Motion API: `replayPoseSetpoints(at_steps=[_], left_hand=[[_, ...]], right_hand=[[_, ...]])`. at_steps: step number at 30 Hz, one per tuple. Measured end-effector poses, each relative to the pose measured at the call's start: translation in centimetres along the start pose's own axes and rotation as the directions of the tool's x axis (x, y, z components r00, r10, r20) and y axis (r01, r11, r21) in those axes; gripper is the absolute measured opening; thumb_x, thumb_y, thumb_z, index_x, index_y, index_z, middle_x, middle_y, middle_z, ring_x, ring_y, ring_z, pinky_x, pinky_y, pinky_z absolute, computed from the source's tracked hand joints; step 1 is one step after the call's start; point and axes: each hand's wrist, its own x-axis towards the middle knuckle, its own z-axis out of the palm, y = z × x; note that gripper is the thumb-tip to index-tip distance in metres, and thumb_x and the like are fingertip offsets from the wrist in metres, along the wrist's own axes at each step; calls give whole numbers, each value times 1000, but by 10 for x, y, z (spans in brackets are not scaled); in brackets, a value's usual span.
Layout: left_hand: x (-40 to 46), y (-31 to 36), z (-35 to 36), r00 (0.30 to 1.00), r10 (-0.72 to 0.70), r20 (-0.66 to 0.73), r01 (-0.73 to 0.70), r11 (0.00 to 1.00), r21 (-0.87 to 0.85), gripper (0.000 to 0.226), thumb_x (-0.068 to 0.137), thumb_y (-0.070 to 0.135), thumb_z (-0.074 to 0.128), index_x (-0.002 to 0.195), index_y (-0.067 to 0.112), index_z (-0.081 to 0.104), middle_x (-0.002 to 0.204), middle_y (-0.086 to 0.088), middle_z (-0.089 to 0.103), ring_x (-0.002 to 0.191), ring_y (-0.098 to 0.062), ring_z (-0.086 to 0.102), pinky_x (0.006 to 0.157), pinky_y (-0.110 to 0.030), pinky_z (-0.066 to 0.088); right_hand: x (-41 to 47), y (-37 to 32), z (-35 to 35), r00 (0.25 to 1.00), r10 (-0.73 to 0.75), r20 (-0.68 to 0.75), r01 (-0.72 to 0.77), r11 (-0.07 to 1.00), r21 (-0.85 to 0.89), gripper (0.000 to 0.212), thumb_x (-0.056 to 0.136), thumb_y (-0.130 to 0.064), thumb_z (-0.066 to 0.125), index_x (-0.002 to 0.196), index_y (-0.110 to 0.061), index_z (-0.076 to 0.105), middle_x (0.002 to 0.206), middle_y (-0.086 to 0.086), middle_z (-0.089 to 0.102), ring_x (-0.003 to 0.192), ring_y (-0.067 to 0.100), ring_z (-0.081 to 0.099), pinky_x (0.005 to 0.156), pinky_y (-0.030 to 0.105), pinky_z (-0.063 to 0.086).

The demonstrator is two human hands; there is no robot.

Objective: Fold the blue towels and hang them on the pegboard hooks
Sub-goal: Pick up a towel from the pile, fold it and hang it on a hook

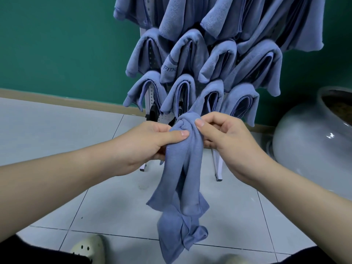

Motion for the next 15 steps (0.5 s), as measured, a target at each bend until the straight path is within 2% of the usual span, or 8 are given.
replayPoseSetpoints(at_steps=[2, 3, 6, 9, 11, 13, 15], left_hand=[[-2, -1, 1, 1000, -15, 27, 14, 1000, 21, 36, 102, 32, 59, 109, 1, 75, 96, -12, 77, 76, -16, 69, 63, -21, 52], [-3, -2, 1, 1000, -10, 29, 9, 999, 32, 37, 103, 33, 58, 109, 2, 76, 97, -13, 78, 77, -17, 69, 63, -22, 52], [-3, -5, 1, 999, 47, -3, -46, 997, 55, 42, 105, 36, 53, 112, 0, 74, 109, -22, 75, 88, -24, 66, 80, -36, 53], [-3, -6, -1, 988, 106, -109, -105, 994, 20, 44, 107, 35, 51, 114, -3, 72, 113, -25, 74, 91, -27, 66, 91, -48, 53], [-3, -4, -5, 975, 133, -177, -138, 990, -15, 41, 107, 33, 51, 113, 0, 74, 111, -20, 76, 92, -26, 68, 90, -44, 55], [-2, -1, -10, 962, 149, -228, -165, 985, -54, 38, 107, 31, 52, 111, 1, 75, 108, -17, 78, 91, -24, 70, 84, -37, 57], [-1, 3, -15, 950, 148, -275, -183, 978, -105, 37, 107, 29, 51, 112, 1, 75, 109, -14, 78, 92, -21, 72, 84, -33, 59]], right_hand=[[0, -1, 1, 1000, -1, 12, 1, 1000, 23, 18, 102, -15, 61, 94, 0, 68, 80, 9, 67, 70, 11, 61, 68, 21, 53], [-1, -1, 1, 1000, -1, 13, 1, 1000, 24, 18, 102, -15, 61, 94, -1, 68, 79, 9, 65, 69, 10, 60, 67, 20, 52], [-1, -1, 2, 1000, 1, 8, -1, 1000, 2, 17, 102, -15, 61, 92, -3, 68, 74, 4, 65, 65, 8, 58, 64, 18, 50], [1, -2, -2, 999, 1, -35, -3, 1000, -29, 17, 102, -17, 62, 91, -5, 68, 69, 1, 61, 66, 11, 54, 67, 23, 47], [4, -3, -8, 997, 3, -71, -7, 999, -53, 18, 101, -18, 62, 90, -5, 69, 67, 1, 60, 67, 14, 52, 70, 27, 46], [7, -5, -16, 995, 4, -101, -12, 997, -75, 21, 101, -19, 63, 84, -9, 69, 61, -4, 57, 63, 11, 49, 67, 26, 44], [11, -5, -26, 991, 8, -133, -21, 995, -95, 23, 101, -20, 64, 80, -12, 68, 62, -1, 57, 63, 12, 49, 65, 23, 45]])
